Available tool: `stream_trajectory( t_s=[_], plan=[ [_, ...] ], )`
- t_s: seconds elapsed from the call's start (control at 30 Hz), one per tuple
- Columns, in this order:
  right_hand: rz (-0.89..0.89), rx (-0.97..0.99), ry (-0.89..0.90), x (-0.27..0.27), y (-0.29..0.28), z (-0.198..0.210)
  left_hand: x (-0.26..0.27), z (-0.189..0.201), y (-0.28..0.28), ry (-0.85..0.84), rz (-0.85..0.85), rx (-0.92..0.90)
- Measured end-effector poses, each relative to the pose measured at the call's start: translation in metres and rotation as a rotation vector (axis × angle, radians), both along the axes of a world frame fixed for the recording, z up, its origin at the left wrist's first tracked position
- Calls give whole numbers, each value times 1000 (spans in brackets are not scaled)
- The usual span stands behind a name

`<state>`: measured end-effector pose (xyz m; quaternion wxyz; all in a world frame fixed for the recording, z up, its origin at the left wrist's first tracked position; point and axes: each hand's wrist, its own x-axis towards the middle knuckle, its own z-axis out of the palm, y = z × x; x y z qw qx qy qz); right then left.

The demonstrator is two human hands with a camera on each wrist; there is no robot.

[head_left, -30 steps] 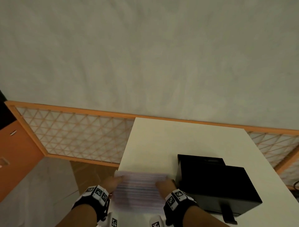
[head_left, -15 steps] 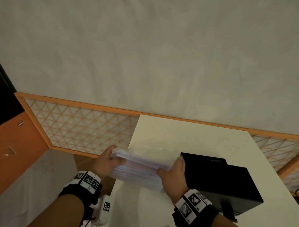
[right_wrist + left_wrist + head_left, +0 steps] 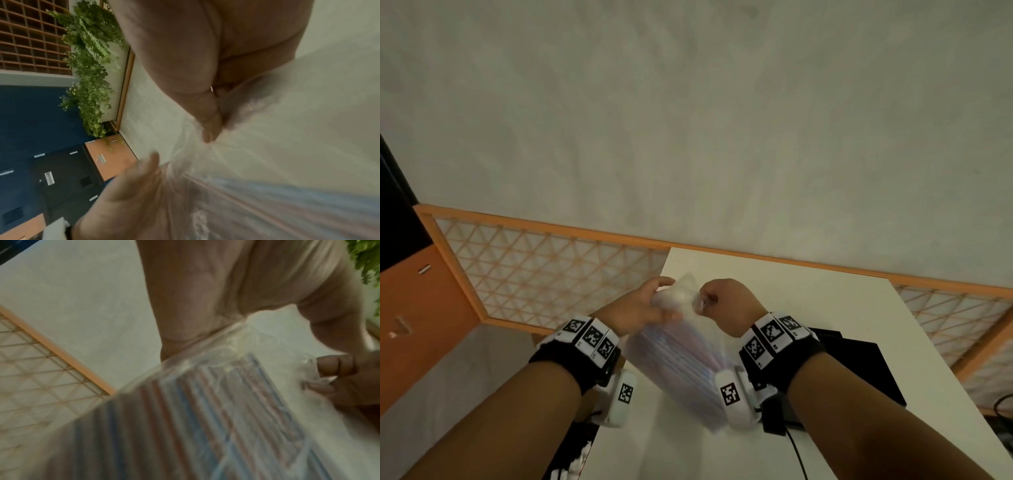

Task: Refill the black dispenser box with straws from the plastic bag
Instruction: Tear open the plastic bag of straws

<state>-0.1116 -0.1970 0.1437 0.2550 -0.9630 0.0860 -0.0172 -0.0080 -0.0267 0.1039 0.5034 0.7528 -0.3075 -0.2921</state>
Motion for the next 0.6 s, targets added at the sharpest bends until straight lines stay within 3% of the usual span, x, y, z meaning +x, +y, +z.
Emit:
stream_trajectory(
  t_s=[0.13, 0.23, 0.4, 0.53, 0.6],
  plan=[
    [-28, 128, -111, -6, -3, 6, -10, 18, -17, -218, 102, -59],
    [-27, 258, -186, -11, -1, 8, -17, 24, -29, -290, 146, -149],
    [-81, 168, -268, -16, -4, 8, -33, 36, -45, -388, 87, -207],
    [-48, 371, -260, -25, -3, 11, -30, 40, -52, -661, 91, -107],
    [-6, 368, -272, -29, 0, 14, -29, 45, -54, -720, 97, -69]
  ],
)
